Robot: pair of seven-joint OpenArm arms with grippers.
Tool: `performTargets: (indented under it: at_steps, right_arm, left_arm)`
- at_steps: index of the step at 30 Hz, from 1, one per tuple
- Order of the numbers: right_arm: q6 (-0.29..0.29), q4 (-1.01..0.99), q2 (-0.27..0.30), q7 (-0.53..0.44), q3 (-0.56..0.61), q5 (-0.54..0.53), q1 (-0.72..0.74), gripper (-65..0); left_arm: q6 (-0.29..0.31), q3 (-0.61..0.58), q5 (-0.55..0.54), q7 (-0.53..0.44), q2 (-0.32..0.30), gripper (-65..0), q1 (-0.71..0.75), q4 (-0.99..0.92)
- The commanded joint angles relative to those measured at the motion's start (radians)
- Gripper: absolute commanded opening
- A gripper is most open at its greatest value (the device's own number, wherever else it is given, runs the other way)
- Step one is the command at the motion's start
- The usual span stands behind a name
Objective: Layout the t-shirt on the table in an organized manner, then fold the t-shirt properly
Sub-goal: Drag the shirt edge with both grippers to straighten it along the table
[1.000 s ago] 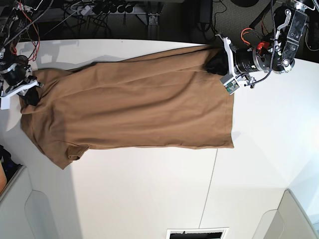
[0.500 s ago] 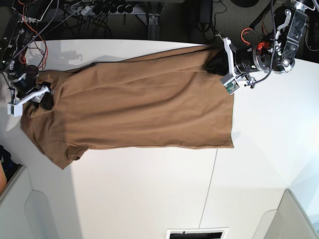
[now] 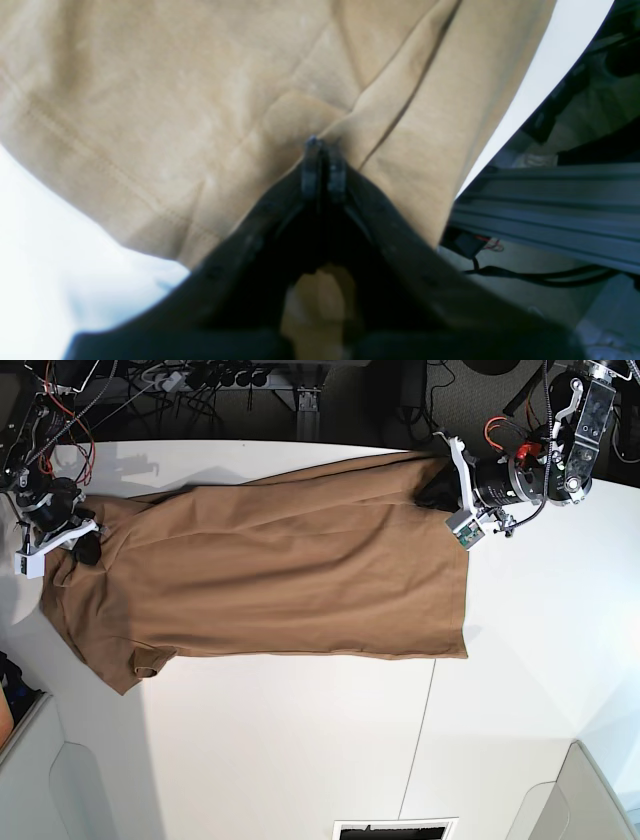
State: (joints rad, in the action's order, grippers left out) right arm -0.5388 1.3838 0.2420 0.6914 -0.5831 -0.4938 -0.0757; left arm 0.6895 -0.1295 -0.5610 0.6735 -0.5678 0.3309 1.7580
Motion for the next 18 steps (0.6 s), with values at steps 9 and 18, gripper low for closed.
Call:
performTargets:
  at_steps: [9,18]
  right_arm:
    - [0.0,0.12,0.01,0.052,-0.012,-0.014,-0.177,-65.0]
    - [0.0,0.199,0.014,0.047,-0.026,-0.011,-0.214,-65.0]
  left_arm:
    - [0.009,0.006,-0.003,0.015,-0.012,-63.7,0.082,0.037]
    - [0.009,0.006,0.005,0.005,-0.013,-63.6,0.058,0.064]
